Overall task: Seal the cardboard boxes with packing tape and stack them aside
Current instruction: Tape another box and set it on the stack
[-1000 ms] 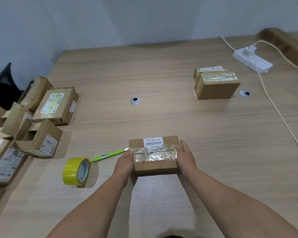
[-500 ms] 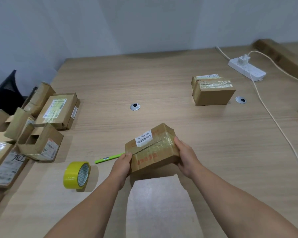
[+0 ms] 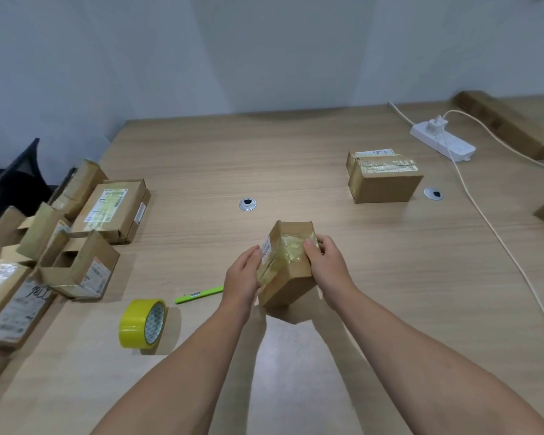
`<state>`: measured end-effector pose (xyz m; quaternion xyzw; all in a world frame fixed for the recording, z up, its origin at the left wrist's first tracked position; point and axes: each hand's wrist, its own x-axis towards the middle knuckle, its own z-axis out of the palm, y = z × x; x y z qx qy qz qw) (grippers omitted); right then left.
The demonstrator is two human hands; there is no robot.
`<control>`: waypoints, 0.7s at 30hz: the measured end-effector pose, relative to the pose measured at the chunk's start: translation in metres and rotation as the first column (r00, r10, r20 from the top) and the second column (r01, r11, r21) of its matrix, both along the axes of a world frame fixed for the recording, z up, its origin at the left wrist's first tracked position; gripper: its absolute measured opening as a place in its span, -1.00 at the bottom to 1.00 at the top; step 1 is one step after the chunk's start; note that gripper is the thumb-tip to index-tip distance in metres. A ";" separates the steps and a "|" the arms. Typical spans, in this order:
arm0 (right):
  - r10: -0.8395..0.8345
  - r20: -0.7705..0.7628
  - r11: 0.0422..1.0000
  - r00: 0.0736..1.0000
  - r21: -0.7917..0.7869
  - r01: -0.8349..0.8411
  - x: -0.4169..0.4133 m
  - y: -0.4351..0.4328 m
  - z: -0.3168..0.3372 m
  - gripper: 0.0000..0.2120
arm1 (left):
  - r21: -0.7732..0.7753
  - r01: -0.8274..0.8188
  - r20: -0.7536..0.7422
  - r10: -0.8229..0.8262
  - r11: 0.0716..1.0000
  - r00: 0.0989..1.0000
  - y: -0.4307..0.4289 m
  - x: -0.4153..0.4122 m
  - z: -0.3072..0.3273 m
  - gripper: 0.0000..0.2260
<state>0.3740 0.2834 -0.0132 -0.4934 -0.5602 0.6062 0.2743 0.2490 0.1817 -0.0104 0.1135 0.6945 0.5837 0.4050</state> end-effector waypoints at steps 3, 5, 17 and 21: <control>-0.003 0.012 1.000 1.000 0.005 0.003 -0.008 -0.007 0.007 -0.73 | 0.029 0.052 0.014 -0.053 0.998 0.999 0.014 0.010 0.010 -0.77; -0.008 0.013 1.000 1.000 -0.025 0.008 -0.011 -0.008 0.011 -0.72 | 0.006 0.080 0.009 -0.080 0.997 0.997 0.019 0.012 0.014 -0.75; 0.061 0.164 0.995 0.985 0.064 -0.072 -0.021 -0.017 0.012 -0.80 | -0.201 0.127 -0.098 -0.149 0.971 0.984 0.021 0.005 0.011 -0.79; 0.076 0.178 0.996 0.981 0.034 -0.084 -0.020 -0.015 0.015 -0.72 | -0.191 0.127 -0.065 -0.142 0.973 0.988 0.022 0.004 0.013 -0.77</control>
